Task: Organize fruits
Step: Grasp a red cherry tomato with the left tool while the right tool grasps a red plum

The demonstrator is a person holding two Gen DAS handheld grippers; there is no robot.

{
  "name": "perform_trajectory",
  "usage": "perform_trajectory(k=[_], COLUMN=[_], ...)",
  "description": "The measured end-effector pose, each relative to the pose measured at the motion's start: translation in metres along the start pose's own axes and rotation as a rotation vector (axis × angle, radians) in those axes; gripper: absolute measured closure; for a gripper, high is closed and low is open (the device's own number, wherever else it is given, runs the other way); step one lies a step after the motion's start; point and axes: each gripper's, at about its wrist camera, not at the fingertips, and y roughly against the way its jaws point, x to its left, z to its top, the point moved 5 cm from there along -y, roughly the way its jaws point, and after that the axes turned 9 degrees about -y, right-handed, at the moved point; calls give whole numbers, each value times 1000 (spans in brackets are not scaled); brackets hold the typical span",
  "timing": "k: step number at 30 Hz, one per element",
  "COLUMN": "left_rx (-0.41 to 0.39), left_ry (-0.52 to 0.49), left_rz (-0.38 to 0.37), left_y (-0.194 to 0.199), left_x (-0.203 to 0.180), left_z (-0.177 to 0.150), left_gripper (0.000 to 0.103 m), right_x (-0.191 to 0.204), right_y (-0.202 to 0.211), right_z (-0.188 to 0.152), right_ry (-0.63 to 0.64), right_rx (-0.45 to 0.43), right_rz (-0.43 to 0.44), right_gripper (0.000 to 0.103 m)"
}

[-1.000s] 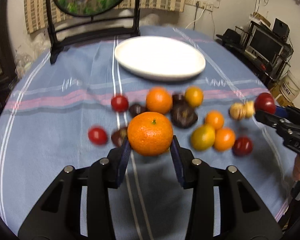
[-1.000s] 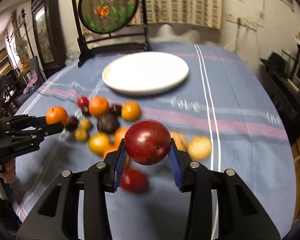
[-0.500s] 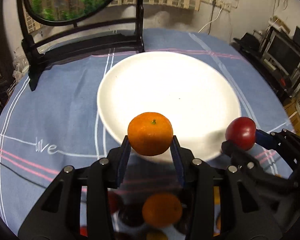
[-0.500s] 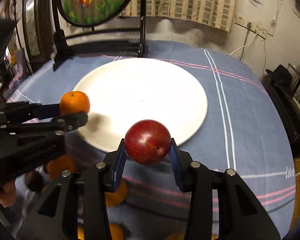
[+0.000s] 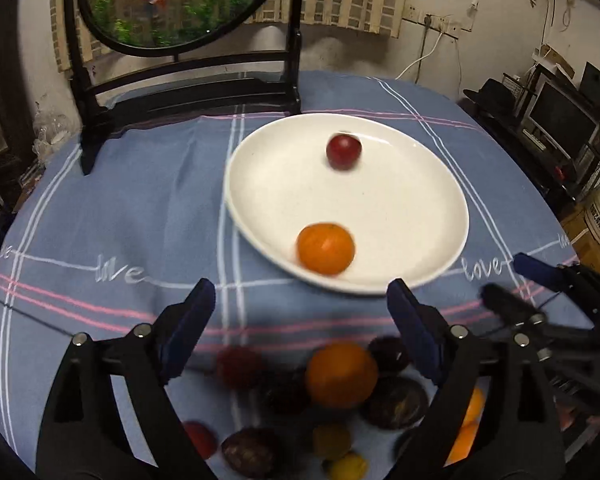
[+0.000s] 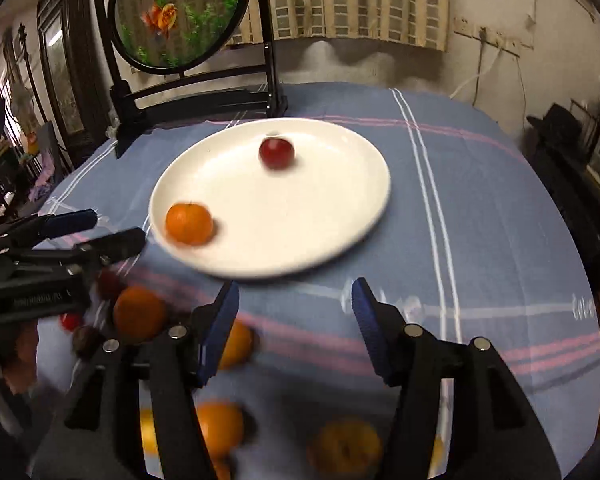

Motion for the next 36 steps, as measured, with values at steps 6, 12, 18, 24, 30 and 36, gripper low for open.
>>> perform_trajectory(k=[6,12,18,24,30,36], left_rx=[-15,-24,-13,15,48,102], left_ry=[2,7,3,-17,-12,0], left_rz=[57,57,40,38,40,28], left_y=[35,64,75,71,60,46], left_x=[21,25,19,15,15,13], left_z=[-51,-93,-124,-136,-134,-131], left_gripper=[10,8,6,6,6,11], right_x=[-8,-6,10,11,14,7], right_y=[46,72,69,57,49,48], right_z=[-53,-101,-130,-131,-132,-129], right_ry=[52,83,154,130,120,63], right_rx=[21,51,96,123,133,117], right_rz=[20,31,-1,-24,-12,34], right_gripper=[44,44,44,44,63,63])
